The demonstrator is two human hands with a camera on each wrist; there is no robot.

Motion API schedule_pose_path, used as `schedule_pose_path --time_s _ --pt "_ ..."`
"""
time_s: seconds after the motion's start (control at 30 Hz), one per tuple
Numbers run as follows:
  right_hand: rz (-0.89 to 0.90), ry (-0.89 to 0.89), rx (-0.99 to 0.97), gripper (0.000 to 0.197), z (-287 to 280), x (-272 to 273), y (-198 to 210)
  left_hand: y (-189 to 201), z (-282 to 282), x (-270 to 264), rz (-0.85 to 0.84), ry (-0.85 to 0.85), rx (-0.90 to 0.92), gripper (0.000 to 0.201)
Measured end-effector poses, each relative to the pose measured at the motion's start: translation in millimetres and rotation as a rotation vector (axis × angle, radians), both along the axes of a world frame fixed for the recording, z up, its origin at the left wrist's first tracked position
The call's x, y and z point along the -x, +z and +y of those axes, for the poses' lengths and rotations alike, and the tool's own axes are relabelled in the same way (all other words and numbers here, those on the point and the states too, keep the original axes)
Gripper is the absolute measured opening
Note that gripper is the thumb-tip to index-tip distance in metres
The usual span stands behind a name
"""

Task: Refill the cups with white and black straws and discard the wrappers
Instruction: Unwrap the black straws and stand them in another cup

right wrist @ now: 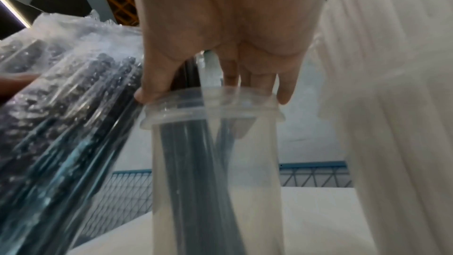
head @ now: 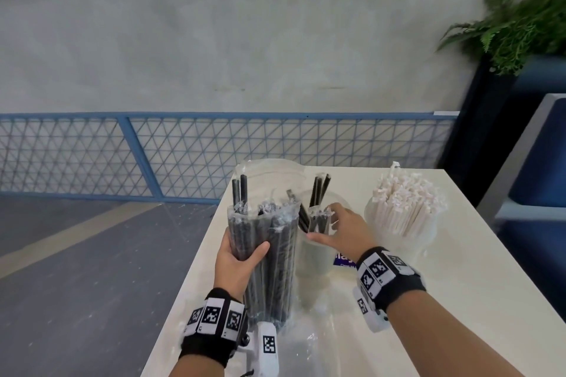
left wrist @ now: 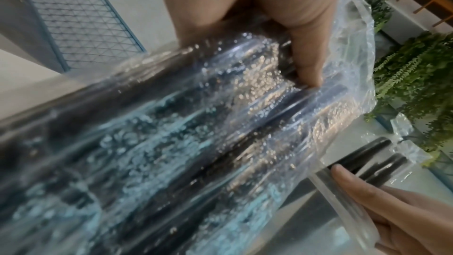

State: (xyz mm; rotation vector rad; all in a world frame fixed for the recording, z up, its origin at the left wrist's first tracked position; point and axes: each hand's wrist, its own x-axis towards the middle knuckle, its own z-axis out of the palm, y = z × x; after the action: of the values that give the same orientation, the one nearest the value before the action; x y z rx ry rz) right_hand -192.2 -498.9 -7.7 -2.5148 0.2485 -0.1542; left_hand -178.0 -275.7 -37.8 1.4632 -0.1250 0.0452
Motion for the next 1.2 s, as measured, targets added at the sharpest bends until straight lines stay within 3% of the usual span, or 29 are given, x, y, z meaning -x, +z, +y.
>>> schedule_pose_path --time_s 0.1,0.17,0.23,0.33,0.5,0.53,0.6,0.7,0.77,0.83,0.93,1.0,1.1,1.2 --pt "0.026 0.043 0.13 0.052 -5.5 6.2 8.3 0.8 -0.4 2.4 -0.021 -0.01 0.019 0.047" --pt "0.1 0.122 0.333 0.049 -5.4 8.2 9.2 1.1 -0.7 4.3 -0.024 -0.02 0.022 0.048" --pt "0.162 0.155 0.452 0.034 -4.5 9.7 8.7 1.6 -0.5 5.2 -0.022 -0.022 0.036 0.048" --pt "0.197 0.144 0.449 0.024 -7.5 13.0 10.0 2.5 0.3 6.1 -0.031 -0.028 0.057 0.048" --pt "0.225 0.145 0.47 0.035 -17.1 28.7 15.5 -2.2 3.5 9.7 -0.024 -0.109 0.064 0.053" --pt "0.18 0.15 0.427 0.043 -16.7 33.0 16.3 -4.9 3.9 10.7 -0.014 -0.126 0.062 0.054" --pt "-0.078 0.12 0.189 0.052 -7.5 42.3 25.2 -10.0 4.5 12.6 -0.004 -0.149 0.067 0.057" --pt "-0.559 0.166 -0.081 0.026 23.8 52.5 49.1 -12.8 4.7 13.8 -0.002 -0.188 0.073 0.059" --pt "-0.625 0.244 -0.091 0.017 46.5 53.6 60.8 -12.9 5.0 13.6 -0.017 -0.212 0.076 0.06" --pt "-0.526 0.27 0.012 0.021 62.6 47.9 65.1 -12.1 6.4 13.4 -0.04 -0.241 0.073 0.062" --pt "-0.18 0.295 0.242 0.043 72.9 35.4 66.1 -11.9 8.6 13.5 -0.063 -0.295 0.064 0.059" --pt "0.0 0.331 0.285 0.056 75.2 29.6 69.9 -12.9 8.7 13.4 -0.06 -0.317 0.045 0.057" --pt "0.083 0.415 0.284 0.067 76.8 22.9 75.8 -16.5 7.6 11.8 -0.05 -0.345 0.033 0.063" --pt "0.103 0.494 0.337 0.065 82.1 19.7 78.6 -18.5 6.2 10.6 -0.065 -0.363 0.001 0.076"
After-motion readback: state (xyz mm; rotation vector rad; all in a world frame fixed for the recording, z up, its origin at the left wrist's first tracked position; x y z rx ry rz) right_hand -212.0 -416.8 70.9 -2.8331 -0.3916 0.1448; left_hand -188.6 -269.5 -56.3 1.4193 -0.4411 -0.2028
